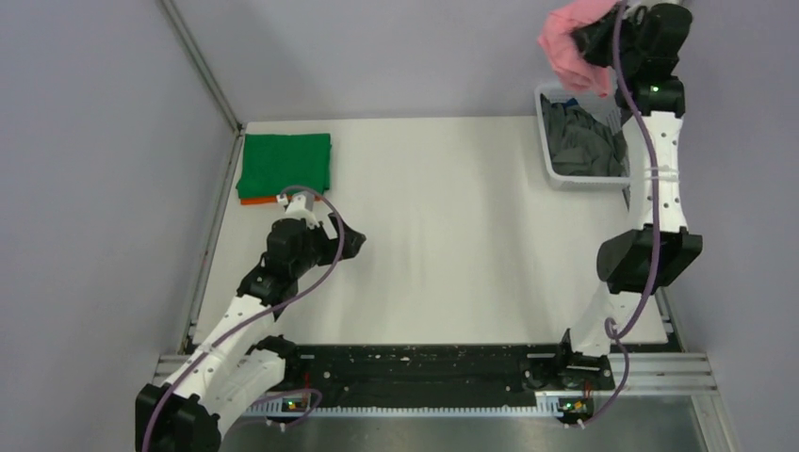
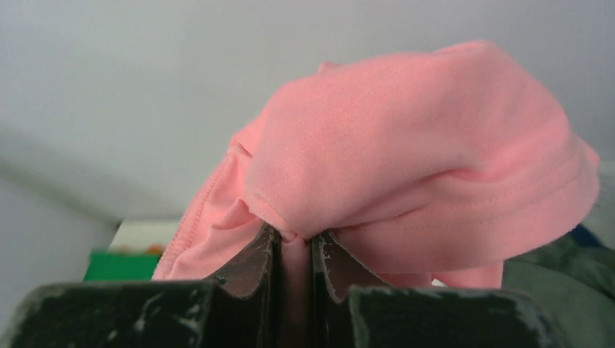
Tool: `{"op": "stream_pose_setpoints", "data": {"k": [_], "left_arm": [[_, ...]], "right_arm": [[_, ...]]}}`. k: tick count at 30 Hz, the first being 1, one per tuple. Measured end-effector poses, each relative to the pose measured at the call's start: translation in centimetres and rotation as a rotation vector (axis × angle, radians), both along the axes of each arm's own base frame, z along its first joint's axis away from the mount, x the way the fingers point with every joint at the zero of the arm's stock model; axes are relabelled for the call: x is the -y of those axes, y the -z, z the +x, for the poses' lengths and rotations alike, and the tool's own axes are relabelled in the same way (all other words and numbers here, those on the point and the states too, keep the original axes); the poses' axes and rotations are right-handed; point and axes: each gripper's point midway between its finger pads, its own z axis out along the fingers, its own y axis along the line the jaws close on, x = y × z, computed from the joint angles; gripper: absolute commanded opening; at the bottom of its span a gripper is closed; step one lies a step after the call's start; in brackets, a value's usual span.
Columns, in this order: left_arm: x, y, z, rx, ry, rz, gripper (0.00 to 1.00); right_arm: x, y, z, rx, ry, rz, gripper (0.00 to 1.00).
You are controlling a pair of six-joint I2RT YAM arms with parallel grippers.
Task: Fold and stack the t-shirts
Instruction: Grab crumpled tshirt from bin with the right arm, then move the tshirt to the center of the board, then flatten out the tshirt
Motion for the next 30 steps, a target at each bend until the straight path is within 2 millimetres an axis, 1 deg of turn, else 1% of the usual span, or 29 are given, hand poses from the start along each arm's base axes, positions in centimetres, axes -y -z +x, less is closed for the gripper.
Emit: {"op": "stream_pose_setpoints", "data": {"k": [2, 3, 4, 5, 6, 7, 8, 9, 10, 11, 12, 13, 14, 15, 16, 17, 18, 19, 20, 21, 23, 25, 27, 29, 30], "left_arm": [[0.0, -0.7, -0.2, 0.013, 0.004, -0.006, 0.99], [0.0, -1.1, -0.3, 0.023, 0.004, -0.010, 0.99], [-0.1, -1.6, -0.5, 0.032, 0.003, -0.013, 0.99], [-0.2, -2.0, -0.7, 0.038, 0.000, -0.017, 0.99], [-0.3, -2.3, -0.8, 0.042, -0.003, -0.020, 0.99], [-0.4, -2.7, -1.1, 0.047, -0.010, -0.025, 0.99], [-0.6, -3.1, -1.4, 0.050, -0.017, -0.032, 0.99], [-0.8, -3.5, -1.7, 0.058, -0.027, -0.039, 0.99], [-0.9, -3.8, -2.0, 0.064, -0.031, -0.046, 0.99], [-1.0, -4.1, -2.3, 0.069, -0.038, -0.055, 0.99], [-1.1, -4.4, -2.7, 0.074, -0.043, -0.067, 0.99], [-1.2, -4.7, -3.0, 0.079, -0.047, -0.076, 0.99], [-1.3, -4.9, -3.3, 0.084, -0.052, -0.088, 0.99], [-1.4, -5.0, -3.6, 0.083, -0.058, -0.099, 0.99], [-1.5, -5.1, -3.8, 0.083, -0.064, -0.106, 0.99], [-1.6, -5.0, -4.1, 0.077, -0.071, -0.115, 0.99], [-1.7, -4.9, -4.2, 0.072, -0.077, -0.120, 0.99], [-1.7, -4.8, -4.3, 0.064, -0.084, -0.128, 0.99], [-1.6, -4.4, -4.3, 0.052, -0.088, -0.133, 0.99], [-1.5, -3.8, -4.3, 0.032, -0.090, -0.138, 0.99], [-1.1, -2.5, -4.2, -0.014, -0.084, -0.146, 0.99], [-0.4, -0.6, -4.2, -0.088, -0.061, -0.153, 0.99], [0.6, 1.2, -4.1, -0.163, -0.032, -0.160, 0.98], [1.7, 2.9, -4.1, -0.232, 0.004, -0.168, 0.96], [2.3, 3.8, -4.2, -0.267, 0.024, -0.168, 0.94]], "right_arm": [[-6.9, -1.0, -1.9, 0.025, -0.224, -0.044, 0.00], [-10.9, -0.8, -3.2, 0.032, -0.346, -0.086, 0.00], [-14.7, -0.1, -4.7, 0.033, -0.457, -0.132, 0.04], [-19.0, 1.5, -6.7, 0.025, -0.585, -0.194, 0.07], [-21.8, 3.2, -8.4, 0.012, -0.671, -0.241, 0.10], [-24.9, 5.8, -10.5, -0.011, -0.767, -0.296, 0.11], [-27.2, 8.5, -12.4, -0.039, -0.848, -0.339, 0.12], [-28.6, 11.1, -14.0, -0.073, -0.903, -0.367, 0.16], [-29.6, 14.8, -15.9, -0.125, -0.958, -0.394, 0.37], [-29.5, 18.4, -17.2, -0.186, -0.982, -0.406, 0.60], [-28.8, 22.4, -18.4, -0.256, -0.986, -0.422, 0.75], [-27.6, 25.9, -19.2, -0.334, -0.968, -0.427, 0.90], [-26.4, 28.9, -20.0, -0.410, -0.947, -0.429, 0.96], [-25.0, 32.0, -20.8, -0.481, -0.919, -0.440, 0.98], [-23.7, 34.4, -21.8, -0.548, -0.892, -0.449, 0.99], [-22.5, 36.2, -22.7, -0.605, -0.860, -0.460, 0.99], [-21.4, 37.2, -23.3, -0.641, -0.826, -0.467, 0.99], [-20.7, 37.3, -23.8, -0.655, -0.788, -0.471, 0.99], [-20.3, 36.6, -23.8, -0.637, -0.756, -0.469, 0.99], [-20.1, 35.3, -23.8, -0.599, -0.723, -0.460, 0.99], [-19.6, 31.5, -23.6, -0.474, -0.649, -0.423, 0.99], [-18.8, 27.5, -24.1, -0.332, -0.563, -0.369, 0.99], [-17.4, 25.0, -25.1, -0.233, -0.470, -0.312, 0.99], [-16.0, 24.5, -26.2, -0.199, -0.390, -0.264, 0.99], [-15.4, 24.8, -26.6, -0.197, -0.358, -0.243, 0.99]]}}
